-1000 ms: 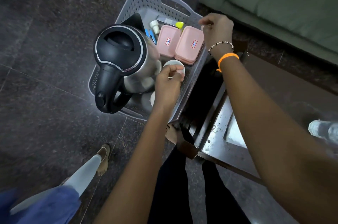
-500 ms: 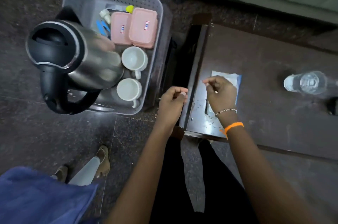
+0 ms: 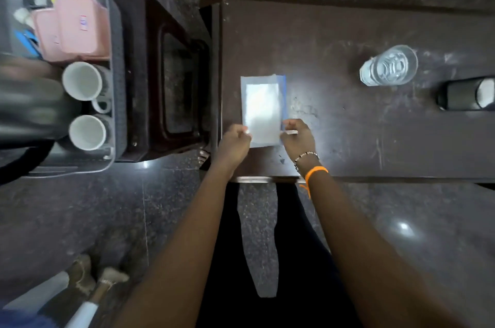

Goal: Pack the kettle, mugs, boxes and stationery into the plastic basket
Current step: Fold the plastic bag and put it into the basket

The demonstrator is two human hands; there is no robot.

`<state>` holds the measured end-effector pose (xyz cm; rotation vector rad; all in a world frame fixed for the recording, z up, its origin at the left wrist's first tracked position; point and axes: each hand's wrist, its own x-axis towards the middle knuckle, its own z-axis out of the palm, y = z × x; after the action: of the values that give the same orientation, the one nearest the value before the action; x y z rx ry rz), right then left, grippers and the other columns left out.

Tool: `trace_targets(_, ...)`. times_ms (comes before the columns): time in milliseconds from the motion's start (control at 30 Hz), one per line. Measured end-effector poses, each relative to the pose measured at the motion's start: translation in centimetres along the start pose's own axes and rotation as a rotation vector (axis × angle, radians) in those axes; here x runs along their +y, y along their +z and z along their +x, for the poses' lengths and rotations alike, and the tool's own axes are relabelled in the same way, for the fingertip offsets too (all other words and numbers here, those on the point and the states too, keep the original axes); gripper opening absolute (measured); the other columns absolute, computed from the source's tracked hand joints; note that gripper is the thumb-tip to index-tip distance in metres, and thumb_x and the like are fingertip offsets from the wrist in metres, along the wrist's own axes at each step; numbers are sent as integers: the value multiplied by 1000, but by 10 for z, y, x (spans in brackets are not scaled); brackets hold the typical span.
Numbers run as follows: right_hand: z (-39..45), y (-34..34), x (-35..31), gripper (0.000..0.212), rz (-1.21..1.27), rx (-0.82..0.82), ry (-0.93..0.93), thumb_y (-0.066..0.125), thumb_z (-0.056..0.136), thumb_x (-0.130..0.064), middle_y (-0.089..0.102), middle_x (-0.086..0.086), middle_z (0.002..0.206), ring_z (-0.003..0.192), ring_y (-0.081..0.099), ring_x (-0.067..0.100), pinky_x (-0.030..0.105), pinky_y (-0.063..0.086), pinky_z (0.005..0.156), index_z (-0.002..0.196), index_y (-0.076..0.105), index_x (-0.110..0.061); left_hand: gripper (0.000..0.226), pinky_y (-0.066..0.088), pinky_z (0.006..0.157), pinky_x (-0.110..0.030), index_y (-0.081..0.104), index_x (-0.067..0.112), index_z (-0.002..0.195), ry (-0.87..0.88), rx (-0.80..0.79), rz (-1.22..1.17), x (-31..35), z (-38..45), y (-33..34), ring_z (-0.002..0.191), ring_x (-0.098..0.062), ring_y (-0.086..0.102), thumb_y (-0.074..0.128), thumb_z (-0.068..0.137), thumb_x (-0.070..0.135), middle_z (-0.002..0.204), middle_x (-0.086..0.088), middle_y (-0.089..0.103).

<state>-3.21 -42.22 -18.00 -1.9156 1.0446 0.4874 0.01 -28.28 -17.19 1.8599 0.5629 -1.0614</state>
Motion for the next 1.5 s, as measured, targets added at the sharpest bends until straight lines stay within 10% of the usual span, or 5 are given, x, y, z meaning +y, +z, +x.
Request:
trace_targets(267,38,-7,31,67,-56,-358,77,57,84,1,34,18,147,135,35,29,36,29,114,142,23,0,75,33,110,-36,5,13,149,-140,1,71,-2,37,33,135,-23,36,53,91,12,154,-8,28)
trace_targets(467,50,-25,30,42,113,-385,131,51,86,5,56,21,122,107,54,27,18,37,68,127,44,4,38,44,69,-24,50,11,124,-185,-24,-110,4,37,57,91,-15,58,61,88,17,122,-9,61)
trace_targets(833,33,-65,14,42,254,-573,-5,53,83,13,54,9,102,90,53,20,35,48,77,123,50,2,31,56,82,-32,57,12,116,-17,27,-815,24,-2,20,100,-19,64,64,86,11,116,-7,65)
trace_targets(1167,-3,-24,-64,46,383,-544,36,64,80,4,58,1,98,85,59,17,28,52,74,121,53,-14,6,49,66,-26,67,15,86,148,248,-408,27,-43,-115,71,-15,61,64,84,10,78,-2,65)
trace_targets(1500,-51,50,-185,24,598,-489,-116,52,87,4,70,-9,66,66,63,5,18,53,59,106,56,-11,26,57,72,-25,62,19,93,220,312,-1229,14,-70,-209,75,-11,69,38,98,26,87,1,69)
